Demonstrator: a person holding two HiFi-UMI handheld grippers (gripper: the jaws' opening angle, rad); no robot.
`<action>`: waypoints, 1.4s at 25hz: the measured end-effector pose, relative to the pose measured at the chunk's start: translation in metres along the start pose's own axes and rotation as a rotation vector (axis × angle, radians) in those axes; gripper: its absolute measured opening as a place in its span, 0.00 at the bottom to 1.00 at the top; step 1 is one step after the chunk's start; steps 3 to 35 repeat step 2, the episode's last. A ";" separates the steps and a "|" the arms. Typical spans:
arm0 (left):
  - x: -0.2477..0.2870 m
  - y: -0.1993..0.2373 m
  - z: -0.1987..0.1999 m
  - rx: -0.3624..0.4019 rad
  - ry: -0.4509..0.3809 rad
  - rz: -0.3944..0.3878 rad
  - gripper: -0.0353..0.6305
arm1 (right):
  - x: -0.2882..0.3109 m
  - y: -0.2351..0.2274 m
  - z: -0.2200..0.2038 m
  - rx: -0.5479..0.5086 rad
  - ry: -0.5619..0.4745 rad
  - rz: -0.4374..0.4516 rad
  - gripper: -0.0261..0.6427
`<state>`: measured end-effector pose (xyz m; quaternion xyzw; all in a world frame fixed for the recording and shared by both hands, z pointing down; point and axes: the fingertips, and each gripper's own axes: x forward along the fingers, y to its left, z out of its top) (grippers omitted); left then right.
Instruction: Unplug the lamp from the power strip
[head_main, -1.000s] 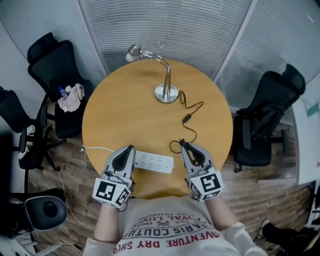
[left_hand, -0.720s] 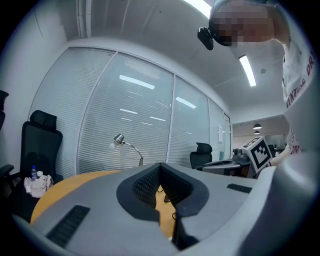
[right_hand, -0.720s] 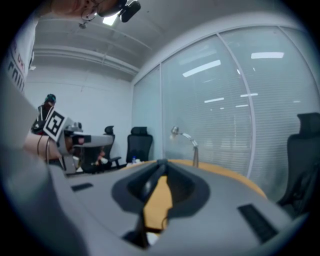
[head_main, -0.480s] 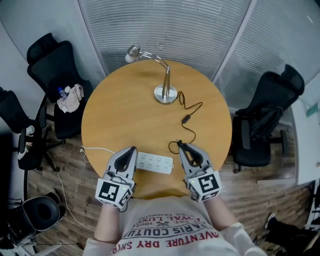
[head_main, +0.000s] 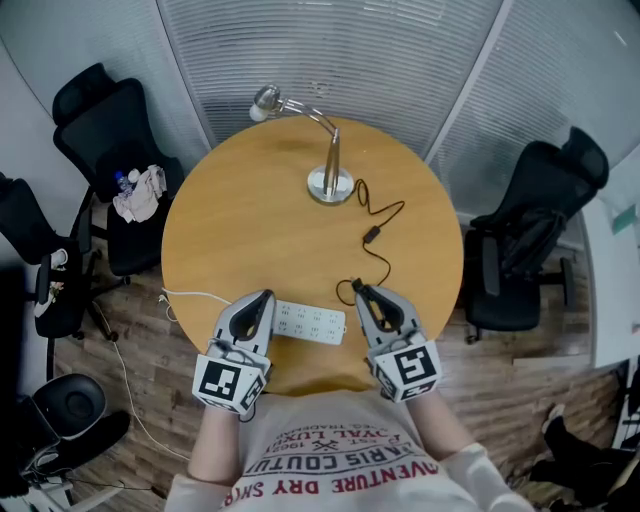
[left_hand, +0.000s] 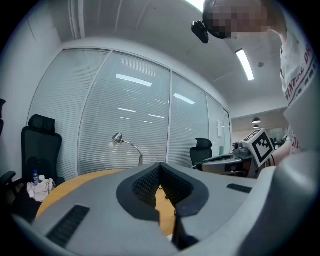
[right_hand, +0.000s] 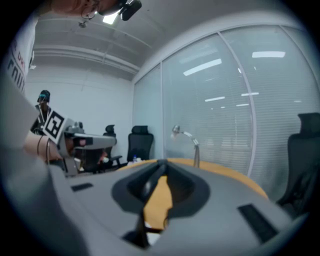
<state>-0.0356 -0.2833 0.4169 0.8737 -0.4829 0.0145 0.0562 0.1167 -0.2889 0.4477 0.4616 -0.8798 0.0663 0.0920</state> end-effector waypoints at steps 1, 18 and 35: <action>0.000 0.000 0.000 0.002 0.000 0.000 0.09 | 0.000 0.000 0.000 -0.001 0.002 0.000 0.14; -0.001 -0.001 0.000 0.004 0.001 0.001 0.09 | -0.001 0.001 0.000 -0.003 0.004 0.000 0.14; -0.001 -0.001 0.000 0.004 0.001 0.001 0.09 | -0.001 0.001 0.000 -0.003 0.004 0.000 0.14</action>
